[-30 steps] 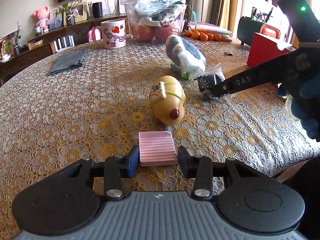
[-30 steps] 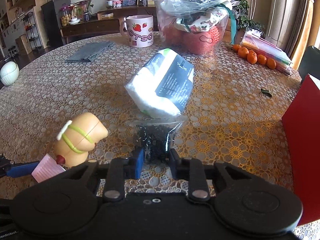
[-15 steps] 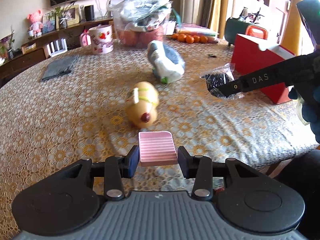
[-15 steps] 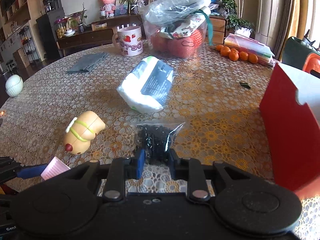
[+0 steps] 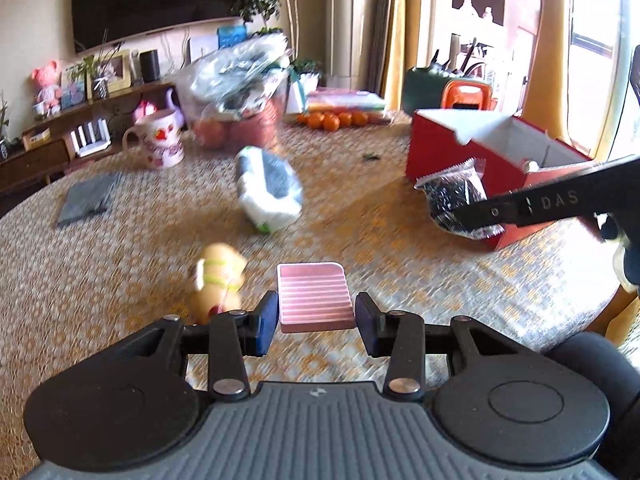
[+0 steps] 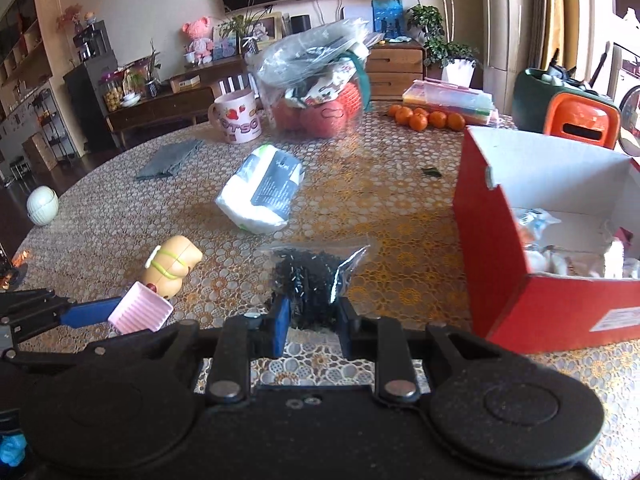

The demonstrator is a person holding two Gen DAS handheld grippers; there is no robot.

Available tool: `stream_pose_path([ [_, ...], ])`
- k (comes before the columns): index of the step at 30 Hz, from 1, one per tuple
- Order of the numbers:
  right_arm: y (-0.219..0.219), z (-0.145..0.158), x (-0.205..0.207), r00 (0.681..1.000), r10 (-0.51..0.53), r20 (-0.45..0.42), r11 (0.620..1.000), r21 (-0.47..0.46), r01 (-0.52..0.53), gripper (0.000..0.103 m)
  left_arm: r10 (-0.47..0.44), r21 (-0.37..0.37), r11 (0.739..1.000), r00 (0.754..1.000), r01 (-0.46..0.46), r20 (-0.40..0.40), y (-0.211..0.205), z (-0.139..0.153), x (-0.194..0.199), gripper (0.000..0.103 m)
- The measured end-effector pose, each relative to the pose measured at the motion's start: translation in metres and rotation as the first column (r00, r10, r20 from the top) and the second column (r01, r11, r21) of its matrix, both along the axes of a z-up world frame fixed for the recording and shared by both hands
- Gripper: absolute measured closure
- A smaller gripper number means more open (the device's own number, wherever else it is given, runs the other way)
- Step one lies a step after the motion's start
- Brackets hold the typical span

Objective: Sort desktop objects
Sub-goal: 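Carry the pink sponge and the screw bag with both grippers over the shoebox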

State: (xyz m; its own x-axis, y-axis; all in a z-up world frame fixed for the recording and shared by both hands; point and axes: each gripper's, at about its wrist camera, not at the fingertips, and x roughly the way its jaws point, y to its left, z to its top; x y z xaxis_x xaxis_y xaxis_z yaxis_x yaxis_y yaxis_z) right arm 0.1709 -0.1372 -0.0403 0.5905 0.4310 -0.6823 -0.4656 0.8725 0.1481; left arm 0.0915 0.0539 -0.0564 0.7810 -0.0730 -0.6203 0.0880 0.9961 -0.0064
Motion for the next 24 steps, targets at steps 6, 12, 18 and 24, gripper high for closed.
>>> stream_pose_path([
  [6,-0.033,0.018,-0.008,0.999,-0.026,0.03,0.999,0.029,0.025,0.079,-0.038,0.017,0.999,0.998,0.037,0.046,-0.027,0.023,0.008,0.062],
  [12,-0.066,0.035,-0.015,0.997,-0.052,0.059,0.998,0.05,0.049,0.079,-0.082,0.037,0.996,0.994,0.079,0.077,-0.057,0.041,0.016,0.062],
  [18,-0.103,0.044,-0.02,0.993,-0.088,0.084,0.994,0.069,0.082,0.079,-0.137,0.067,0.989,0.985,0.131,0.101,-0.093,0.05,0.027,0.062],
  [24,-0.137,0.053,-0.019,0.985,-0.134,0.108,0.989,0.081,0.125,0.079,-0.188,0.077,0.981,0.976,0.18,0.111,-0.125,0.055,0.042,0.062],
])
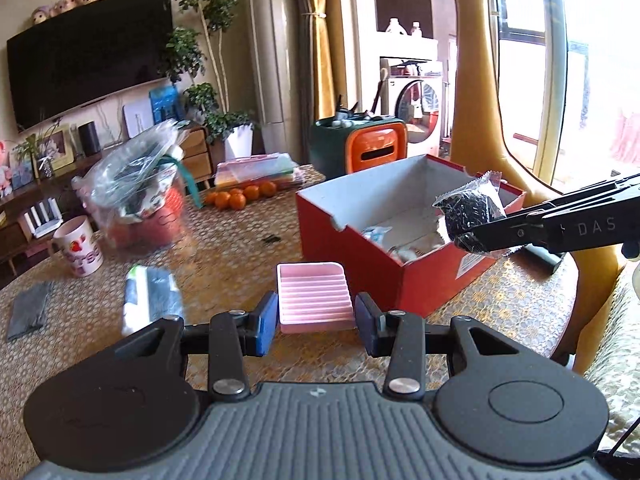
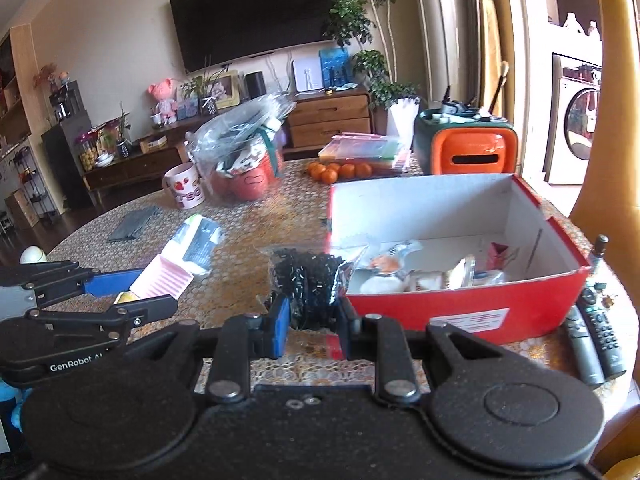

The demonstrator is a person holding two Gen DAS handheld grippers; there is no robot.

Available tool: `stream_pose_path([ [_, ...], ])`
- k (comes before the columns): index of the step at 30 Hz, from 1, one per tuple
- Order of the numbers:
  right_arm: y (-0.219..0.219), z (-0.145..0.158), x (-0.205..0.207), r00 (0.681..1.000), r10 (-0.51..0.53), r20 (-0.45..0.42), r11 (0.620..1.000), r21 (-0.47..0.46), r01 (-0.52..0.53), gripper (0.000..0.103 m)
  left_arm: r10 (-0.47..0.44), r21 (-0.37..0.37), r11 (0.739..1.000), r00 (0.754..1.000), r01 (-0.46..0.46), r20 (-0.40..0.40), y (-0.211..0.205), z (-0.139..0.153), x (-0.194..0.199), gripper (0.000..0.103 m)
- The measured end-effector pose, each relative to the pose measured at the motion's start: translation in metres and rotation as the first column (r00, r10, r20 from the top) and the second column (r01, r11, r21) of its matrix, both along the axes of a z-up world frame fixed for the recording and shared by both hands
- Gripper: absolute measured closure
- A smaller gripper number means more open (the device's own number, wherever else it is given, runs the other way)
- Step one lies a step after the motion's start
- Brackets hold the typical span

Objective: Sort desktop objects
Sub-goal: 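Carry the pink sponge and the screw bag with both grippers over the shoebox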

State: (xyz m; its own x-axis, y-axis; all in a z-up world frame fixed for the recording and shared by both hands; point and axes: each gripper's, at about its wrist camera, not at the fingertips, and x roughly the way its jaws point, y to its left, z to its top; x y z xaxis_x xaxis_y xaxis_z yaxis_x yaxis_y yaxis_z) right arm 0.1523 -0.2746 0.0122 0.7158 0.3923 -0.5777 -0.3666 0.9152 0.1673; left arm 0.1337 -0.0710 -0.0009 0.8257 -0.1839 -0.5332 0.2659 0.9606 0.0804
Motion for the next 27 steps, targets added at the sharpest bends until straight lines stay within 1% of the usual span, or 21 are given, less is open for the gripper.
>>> stream_pose_path([
  [7,-0.035,0.004,0.009,0.998,-0.056,0.007,0.998,-0.004,0.056,0.079,-0.055,0.021,0.998,0.998,0.055,0.018,-0.035,0.004,0.022,0.062],
  [15,-0.063,0.008,0.03,0.996,-0.092,0.02,0.995,-0.022,0.093,0.079,-0.107,0.054,0.993,0.994,0.106,0.018,-0.068,0.005,0.048,0.062],
  [19,-0.075,0.006,0.046,0.994,-0.109,-0.001,0.994,-0.006,0.109,0.079,-0.124,0.052,0.991,0.992,0.124,-0.003,-0.079,0.004,0.065,0.062],
  [23,-0.08,0.003,0.064,0.993,-0.119,-0.015,0.993,0.002,0.119,0.079,-0.135,0.072,0.988,0.991,0.136,-0.023,-0.088,-0.002,0.084,0.062],
  [27,-0.081,-0.002,0.082,0.992,-0.126,-0.032,0.992,0.002,0.126,0.079,-0.133,0.075,0.988,0.989,0.137,-0.062,-0.091,-0.011,0.107,0.062],
])
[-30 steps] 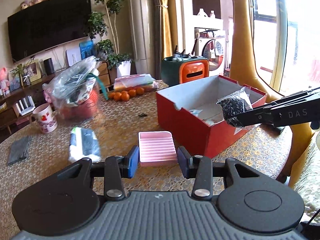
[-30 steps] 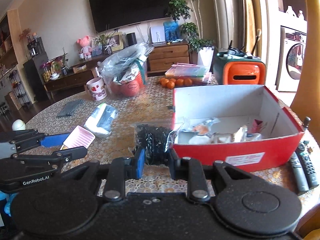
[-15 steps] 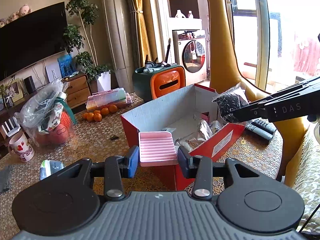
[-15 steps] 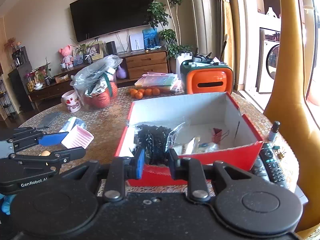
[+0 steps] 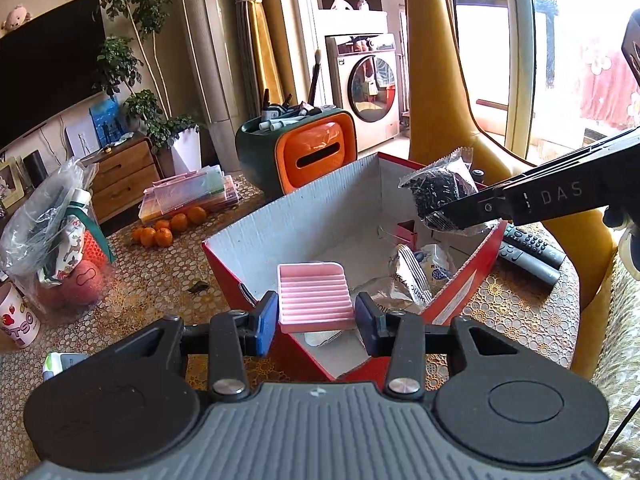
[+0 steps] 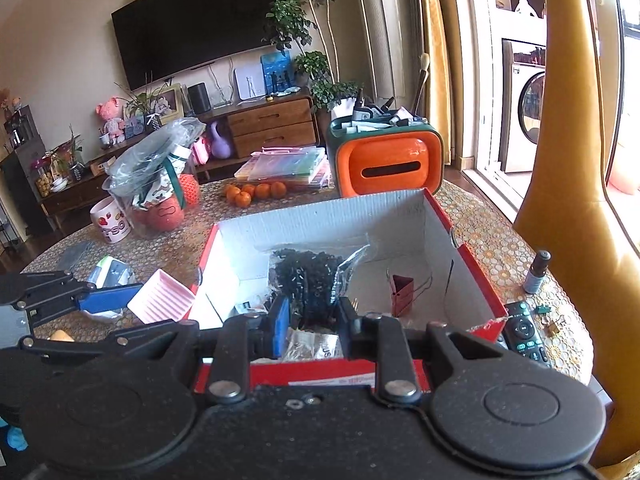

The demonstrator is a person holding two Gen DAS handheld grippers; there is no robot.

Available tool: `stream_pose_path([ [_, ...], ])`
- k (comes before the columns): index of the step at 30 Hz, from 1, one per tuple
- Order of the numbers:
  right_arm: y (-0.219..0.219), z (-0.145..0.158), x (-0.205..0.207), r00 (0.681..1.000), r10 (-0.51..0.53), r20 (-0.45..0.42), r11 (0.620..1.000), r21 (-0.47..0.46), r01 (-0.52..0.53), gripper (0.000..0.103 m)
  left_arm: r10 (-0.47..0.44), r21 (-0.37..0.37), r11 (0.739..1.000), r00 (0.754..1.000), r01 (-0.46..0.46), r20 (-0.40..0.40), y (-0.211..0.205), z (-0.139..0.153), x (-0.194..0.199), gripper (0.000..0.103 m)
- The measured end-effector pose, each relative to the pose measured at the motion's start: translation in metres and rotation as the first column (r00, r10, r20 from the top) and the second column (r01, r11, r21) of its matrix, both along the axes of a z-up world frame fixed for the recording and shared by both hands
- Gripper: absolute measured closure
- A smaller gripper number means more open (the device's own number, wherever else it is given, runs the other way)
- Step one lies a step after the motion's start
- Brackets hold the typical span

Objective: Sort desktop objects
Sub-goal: 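Carry the pink sponge and the screw bag with both grippers over the shoebox, then open the right gripper to drop the screw bag while the left gripper releases the sponge into the box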

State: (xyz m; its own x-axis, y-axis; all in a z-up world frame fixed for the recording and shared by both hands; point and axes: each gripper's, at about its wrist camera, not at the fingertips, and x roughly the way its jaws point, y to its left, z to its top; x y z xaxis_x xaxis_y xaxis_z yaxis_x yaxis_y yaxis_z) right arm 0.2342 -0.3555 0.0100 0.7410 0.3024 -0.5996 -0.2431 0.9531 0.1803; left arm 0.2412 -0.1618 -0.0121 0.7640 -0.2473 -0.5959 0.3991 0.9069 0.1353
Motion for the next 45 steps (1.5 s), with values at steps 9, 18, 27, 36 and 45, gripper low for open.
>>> stream_pose_path([
  [9,0.004,-0.017,0.043,0.999,0.01,-0.048,0.999,-0.037,-0.012,0.079,-0.043,0.033,0.998,0.999,0.044,-0.033,-0.016,-0.009,0.049,0.062],
  [18,0.008,-0.037,0.079,0.994,-0.008,-0.112,0.997,-0.077,-0.001,0.079,-0.036,0.037,0.998,0.989,0.041,-0.145,-0.022,-0.032,0.097,0.062],
  [27,0.014,-0.057,0.108,0.981,-0.02,-0.192,0.993,-0.118,-0.003,0.079,-0.03,0.085,0.995,0.976,0.05,-0.217,-0.033,-0.048,0.126,0.062],
  [36,0.018,-0.063,0.114,0.975,-0.009,-0.22,0.99,-0.137,-0.021,0.079,-0.031,0.119,0.99,0.953,0.07,-0.302,-0.043,-0.061,0.139,0.062],
  [45,0.017,-0.076,0.117,0.963,-0.039,-0.267,0.989,-0.15,-0.002,0.075,-0.039,0.121,0.989,0.949,0.081,-0.314,-0.043,-0.061,0.138,0.062],
])
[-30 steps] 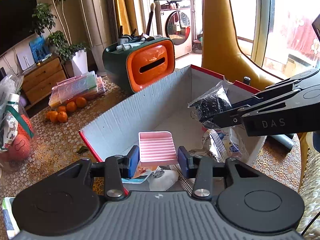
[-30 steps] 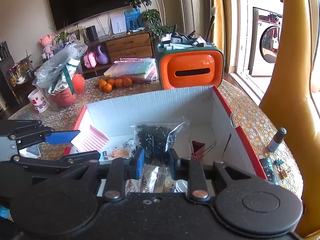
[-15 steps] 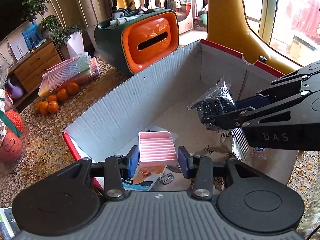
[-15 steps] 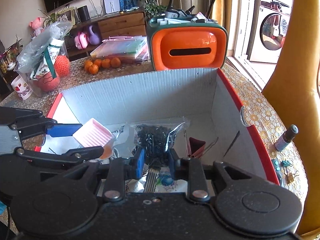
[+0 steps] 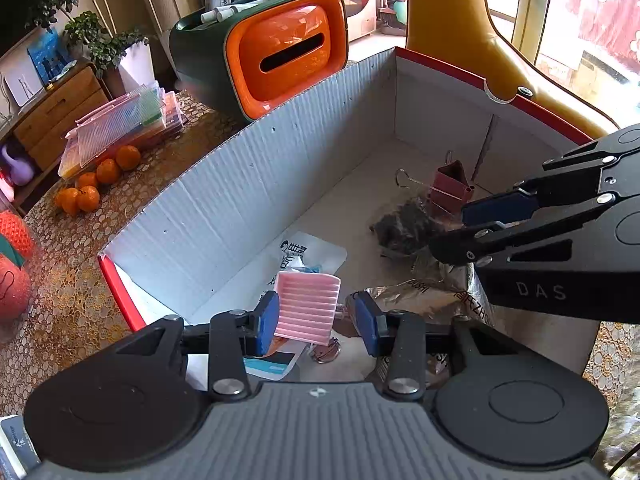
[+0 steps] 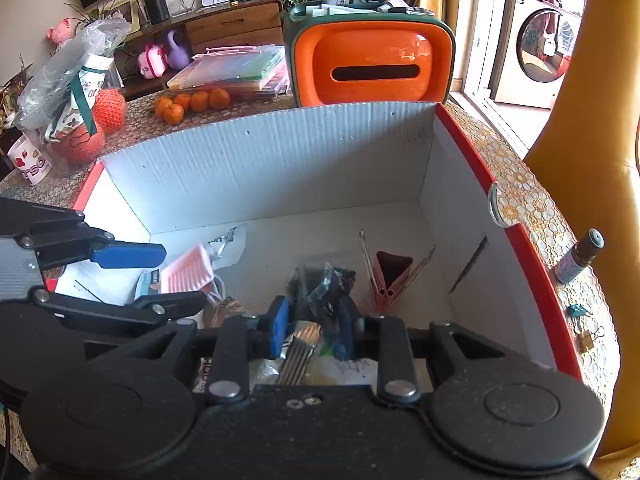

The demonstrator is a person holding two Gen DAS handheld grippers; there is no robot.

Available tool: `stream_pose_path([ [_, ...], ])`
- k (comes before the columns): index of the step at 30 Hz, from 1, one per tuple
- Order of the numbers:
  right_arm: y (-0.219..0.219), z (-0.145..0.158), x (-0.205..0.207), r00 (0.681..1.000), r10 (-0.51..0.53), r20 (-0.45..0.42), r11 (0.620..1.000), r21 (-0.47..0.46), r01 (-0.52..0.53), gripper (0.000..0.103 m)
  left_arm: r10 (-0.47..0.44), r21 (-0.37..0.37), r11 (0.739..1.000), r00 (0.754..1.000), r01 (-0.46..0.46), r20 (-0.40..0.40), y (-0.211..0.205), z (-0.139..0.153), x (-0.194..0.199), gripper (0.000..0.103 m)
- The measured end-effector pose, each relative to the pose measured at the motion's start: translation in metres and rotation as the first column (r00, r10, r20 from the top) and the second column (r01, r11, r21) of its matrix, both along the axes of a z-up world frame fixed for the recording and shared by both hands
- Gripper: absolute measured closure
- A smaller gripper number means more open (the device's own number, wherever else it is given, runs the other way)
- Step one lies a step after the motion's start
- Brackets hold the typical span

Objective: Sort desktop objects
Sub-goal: 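Open the right gripper to drop the screw bag while the left gripper releases the sponge into the box, then move both grippers back from the shoebox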

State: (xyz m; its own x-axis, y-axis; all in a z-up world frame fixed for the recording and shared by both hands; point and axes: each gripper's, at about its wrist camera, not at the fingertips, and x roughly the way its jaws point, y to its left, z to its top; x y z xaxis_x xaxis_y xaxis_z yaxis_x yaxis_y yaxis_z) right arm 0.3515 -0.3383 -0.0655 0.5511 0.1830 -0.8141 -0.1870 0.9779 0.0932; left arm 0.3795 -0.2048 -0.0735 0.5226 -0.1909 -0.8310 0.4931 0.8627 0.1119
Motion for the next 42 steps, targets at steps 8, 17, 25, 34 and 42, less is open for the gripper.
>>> stream_pose_path([
  [8,-0.008,0.007,-0.006,1.0,-0.018,0.0,0.999,0.038,0.018,0.068,0.018,-0.047,0.999,1.0,-0.018,0.007,0.006,0.01,-0.009,0.059],
  [17,-0.012,0.03,-0.028,0.999,0.004,0.038,0.997,0.072,-0.007,0.055,0.031,-0.113,0.993,0.999,-0.028,0.024,0.019,0.032,-0.036,0.053],
  [25,-0.017,0.052,-0.057,0.995,0.023,0.095,0.995,0.099,-0.033,0.038,0.059,-0.142,0.989,0.996,-0.05,0.061,0.032,0.053,-0.063,0.053],
  [34,-0.016,0.067,-0.089,0.988,0.033,0.148,0.992,0.116,-0.05,0.022,0.055,-0.186,0.982,0.994,-0.037,0.09,0.041,0.07,-0.095,0.041],
  [42,-0.012,0.072,-0.114,0.985,0.045,0.166,0.986,0.149,-0.07,0.012,0.058,-0.211,0.977,0.992,-0.034,0.108,0.052,0.077,-0.119,0.033],
])
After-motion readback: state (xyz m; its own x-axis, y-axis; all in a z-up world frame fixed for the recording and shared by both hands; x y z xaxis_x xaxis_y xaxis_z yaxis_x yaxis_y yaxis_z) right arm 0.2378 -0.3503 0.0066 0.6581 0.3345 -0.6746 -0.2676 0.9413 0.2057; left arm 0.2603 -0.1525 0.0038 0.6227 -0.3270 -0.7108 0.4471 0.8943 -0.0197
